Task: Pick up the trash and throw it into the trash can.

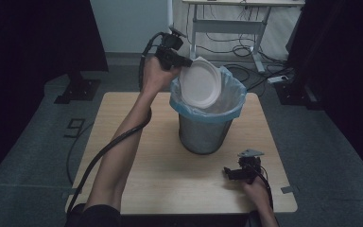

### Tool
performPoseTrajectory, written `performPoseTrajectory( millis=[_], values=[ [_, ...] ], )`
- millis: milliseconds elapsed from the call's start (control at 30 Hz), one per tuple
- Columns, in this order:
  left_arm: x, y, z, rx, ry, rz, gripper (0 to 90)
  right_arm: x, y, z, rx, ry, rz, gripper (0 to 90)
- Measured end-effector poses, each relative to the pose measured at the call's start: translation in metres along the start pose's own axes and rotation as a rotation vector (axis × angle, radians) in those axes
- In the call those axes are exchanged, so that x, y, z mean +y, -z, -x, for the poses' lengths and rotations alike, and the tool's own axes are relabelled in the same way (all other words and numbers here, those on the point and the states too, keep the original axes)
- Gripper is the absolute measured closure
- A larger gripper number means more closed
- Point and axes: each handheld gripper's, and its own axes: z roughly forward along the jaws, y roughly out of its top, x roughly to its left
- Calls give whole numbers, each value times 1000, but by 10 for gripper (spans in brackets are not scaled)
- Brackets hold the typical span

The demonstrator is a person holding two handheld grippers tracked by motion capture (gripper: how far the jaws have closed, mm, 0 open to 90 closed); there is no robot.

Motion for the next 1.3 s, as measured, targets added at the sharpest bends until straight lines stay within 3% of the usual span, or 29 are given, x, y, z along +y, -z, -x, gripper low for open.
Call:
performPoseTrajectory(
  millis=[367, 733, 800, 900, 1000, 1100, 1200, 1300],
  values=[
    [-14, -46, 19, -29, -55, -59, 862, 0, 0, 0, 0, 0, 0, 0],
    [-30, -73, 31, -75, -96, -155, 833, 0, 0, 0, 1, 1, -1, 0],
    [-31, -75, 32, -84, -100, -154, 772, 0, 0, 0, 0, 1, -1, 0],
    [-32, -74, 33, -79, -121, -141, 524, 0, 0, 0, 1, 1, -1, 0],
    [-32, -68, 30, -97, -112, -110, 365, 0, 0, 0, 4, 4, -1, 0],
    [-34, -60, 27, -115, -98, -79, 263, 0, 0, -1, 5, 4, -1, 0],
    [-39, -54, 26, -124, -132, -87, 147, 0, 0, -1, 5, 5, -1, 0],
    [-45, -49, 24, -118, -140, -66, 105, 0, 0, -1, 5, 5, -1, 0]
  ],
)
